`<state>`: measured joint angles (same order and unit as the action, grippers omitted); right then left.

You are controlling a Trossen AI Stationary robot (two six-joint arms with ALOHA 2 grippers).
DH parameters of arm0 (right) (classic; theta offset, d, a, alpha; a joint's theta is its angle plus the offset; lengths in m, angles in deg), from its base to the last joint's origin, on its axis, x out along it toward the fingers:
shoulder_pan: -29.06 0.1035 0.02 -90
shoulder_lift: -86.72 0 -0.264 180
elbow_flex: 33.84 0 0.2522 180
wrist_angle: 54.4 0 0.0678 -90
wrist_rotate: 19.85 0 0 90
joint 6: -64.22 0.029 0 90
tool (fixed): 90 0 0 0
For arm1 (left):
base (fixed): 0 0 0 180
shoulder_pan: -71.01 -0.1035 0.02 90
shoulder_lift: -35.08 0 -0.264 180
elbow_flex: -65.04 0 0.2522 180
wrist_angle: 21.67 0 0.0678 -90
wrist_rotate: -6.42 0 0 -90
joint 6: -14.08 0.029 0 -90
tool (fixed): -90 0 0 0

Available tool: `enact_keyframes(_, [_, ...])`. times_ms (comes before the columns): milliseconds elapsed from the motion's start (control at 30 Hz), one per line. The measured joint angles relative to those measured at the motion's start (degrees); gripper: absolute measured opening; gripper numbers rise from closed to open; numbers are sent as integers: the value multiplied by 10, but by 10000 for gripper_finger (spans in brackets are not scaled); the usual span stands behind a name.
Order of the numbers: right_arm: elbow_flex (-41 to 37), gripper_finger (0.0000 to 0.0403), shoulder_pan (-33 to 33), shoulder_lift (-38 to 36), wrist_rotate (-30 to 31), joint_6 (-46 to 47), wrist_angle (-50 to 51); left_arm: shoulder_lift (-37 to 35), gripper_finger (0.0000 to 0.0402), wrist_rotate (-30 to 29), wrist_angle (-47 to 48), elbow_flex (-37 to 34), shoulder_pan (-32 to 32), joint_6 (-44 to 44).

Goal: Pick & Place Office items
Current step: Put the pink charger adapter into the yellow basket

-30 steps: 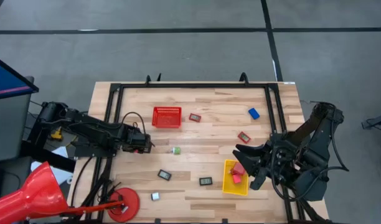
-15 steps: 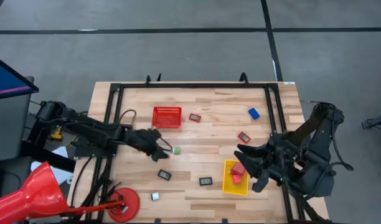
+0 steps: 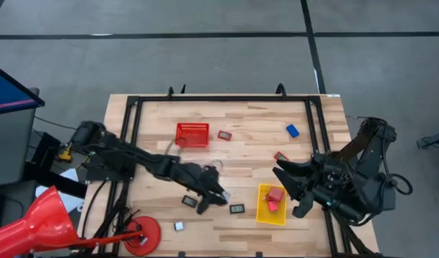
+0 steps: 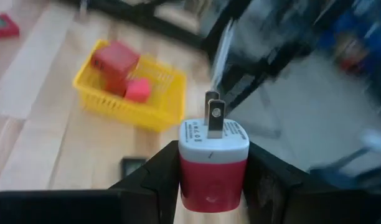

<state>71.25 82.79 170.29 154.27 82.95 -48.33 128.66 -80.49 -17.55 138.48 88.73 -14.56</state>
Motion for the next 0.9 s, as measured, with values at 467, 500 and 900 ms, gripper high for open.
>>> enact_keyframes(467, [0, 157, 6, 0, 14, -14, -14, 210, 136, 17, 1, 203, -32, 67])
enact_keyframes(500, [0, 157, 6, 0, 14, -14, -14, 218, 136, 22, 8, 214, -33, 71])
enact_keyframes(900, [0, 157, 6, 0, 15, -14, -13, 272, 139, 34, 2, 269, -31, 78])
